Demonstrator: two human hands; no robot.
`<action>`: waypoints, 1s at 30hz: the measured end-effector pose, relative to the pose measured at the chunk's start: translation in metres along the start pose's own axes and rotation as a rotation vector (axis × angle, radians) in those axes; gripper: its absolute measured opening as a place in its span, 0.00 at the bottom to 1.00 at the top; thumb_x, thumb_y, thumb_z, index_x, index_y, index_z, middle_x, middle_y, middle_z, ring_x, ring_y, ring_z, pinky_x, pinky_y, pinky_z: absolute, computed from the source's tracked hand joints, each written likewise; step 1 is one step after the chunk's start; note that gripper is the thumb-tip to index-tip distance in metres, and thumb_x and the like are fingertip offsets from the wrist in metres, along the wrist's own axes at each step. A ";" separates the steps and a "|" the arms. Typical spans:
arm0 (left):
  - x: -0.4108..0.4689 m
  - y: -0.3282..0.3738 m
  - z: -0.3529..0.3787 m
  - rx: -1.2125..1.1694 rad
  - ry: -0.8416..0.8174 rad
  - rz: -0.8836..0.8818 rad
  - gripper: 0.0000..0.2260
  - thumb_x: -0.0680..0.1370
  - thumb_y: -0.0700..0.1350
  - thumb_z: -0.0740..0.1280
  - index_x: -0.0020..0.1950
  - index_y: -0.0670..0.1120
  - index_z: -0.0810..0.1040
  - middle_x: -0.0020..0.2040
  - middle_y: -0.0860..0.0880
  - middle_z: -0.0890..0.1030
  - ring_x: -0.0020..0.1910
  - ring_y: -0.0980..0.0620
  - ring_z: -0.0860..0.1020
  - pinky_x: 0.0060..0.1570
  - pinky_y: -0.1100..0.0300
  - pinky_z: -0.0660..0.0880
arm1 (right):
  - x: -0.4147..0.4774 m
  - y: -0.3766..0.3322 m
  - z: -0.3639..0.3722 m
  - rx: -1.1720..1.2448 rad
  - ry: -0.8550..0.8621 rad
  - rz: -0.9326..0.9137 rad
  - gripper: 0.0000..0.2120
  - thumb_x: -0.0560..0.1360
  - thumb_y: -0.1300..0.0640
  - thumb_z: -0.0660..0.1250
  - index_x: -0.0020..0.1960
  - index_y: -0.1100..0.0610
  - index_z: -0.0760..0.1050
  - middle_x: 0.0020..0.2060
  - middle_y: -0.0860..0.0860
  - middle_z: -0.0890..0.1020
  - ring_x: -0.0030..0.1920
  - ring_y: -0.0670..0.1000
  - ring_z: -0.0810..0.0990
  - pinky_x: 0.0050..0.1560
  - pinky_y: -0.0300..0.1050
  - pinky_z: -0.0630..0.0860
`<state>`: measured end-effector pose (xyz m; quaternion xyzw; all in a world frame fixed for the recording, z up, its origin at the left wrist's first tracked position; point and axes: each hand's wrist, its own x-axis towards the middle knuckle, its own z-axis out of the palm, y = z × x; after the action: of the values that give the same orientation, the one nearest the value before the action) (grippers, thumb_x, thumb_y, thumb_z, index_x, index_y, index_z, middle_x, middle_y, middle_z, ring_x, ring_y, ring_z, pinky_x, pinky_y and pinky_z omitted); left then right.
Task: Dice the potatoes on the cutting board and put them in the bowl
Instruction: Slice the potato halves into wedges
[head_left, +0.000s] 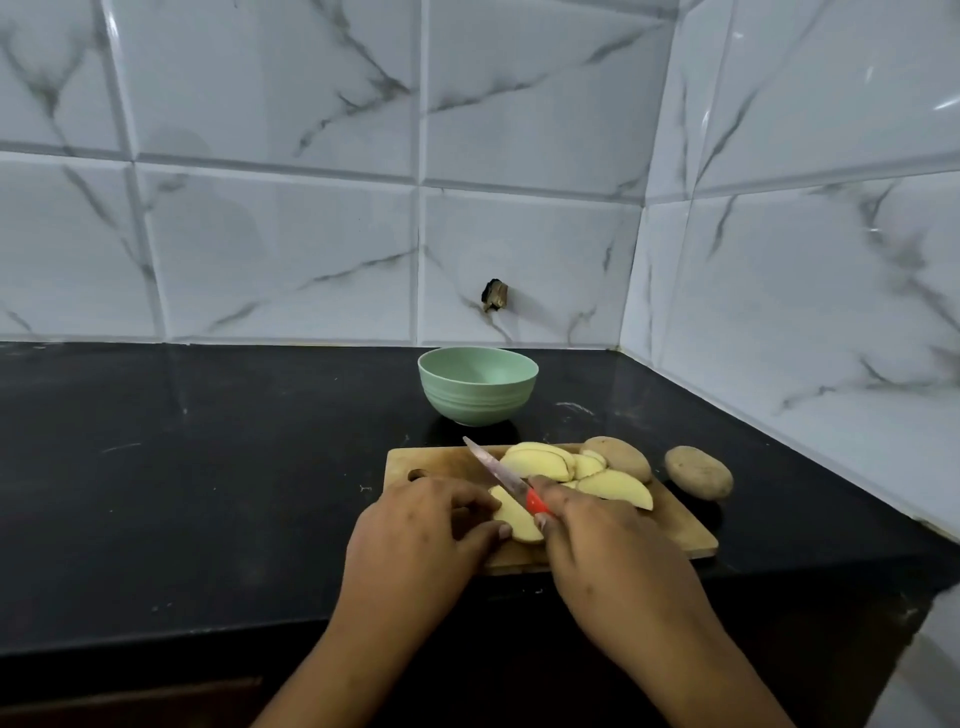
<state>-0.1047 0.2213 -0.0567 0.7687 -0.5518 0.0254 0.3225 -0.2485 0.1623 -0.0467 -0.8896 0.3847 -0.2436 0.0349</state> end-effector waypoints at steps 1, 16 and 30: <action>0.000 0.000 0.001 0.021 0.027 0.005 0.12 0.73 0.62 0.66 0.56 0.64 0.78 0.50 0.65 0.79 0.49 0.65 0.72 0.46 0.68 0.71 | 0.000 0.002 -0.001 -0.011 0.011 0.000 0.20 0.83 0.48 0.51 0.75 0.40 0.58 0.52 0.43 0.80 0.47 0.42 0.78 0.43 0.39 0.77; 0.001 0.005 0.008 0.179 0.051 -0.052 0.23 0.71 0.72 0.57 0.61 0.63 0.73 0.51 0.60 0.77 0.56 0.58 0.70 0.51 0.61 0.70 | 0.002 -0.003 -0.032 -0.244 -0.077 -0.048 0.19 0.83 0.46 0.49 0.73 0.38 0.59 0.50 0.42 0.75 0.40 0.42 0.70 0.31 0.33 0.63; 0.002 0.009 0.008 0.235 -0.015 -0.111 0.22 0.72 0.71 0.58 0.61 0.62 0.74 0.53 0.59 0.78 0.58 0.57 0.71 0.49 0.60 0.70 | 0.025 0.000 -0.042 -0.500 -0.278 -0.223 0.11 0.81 0.53 0.59 0.61 0.50 0.74 0.44 0.47 0.74 0.41 0.47 0.75 0.30 0.39 0.61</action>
<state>-0.1144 0.2134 -0.0579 0.8309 -0.5039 0.0661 0.2268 -0.2532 0.1498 0.0009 -0.9323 0.3241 -0.0196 -0.1596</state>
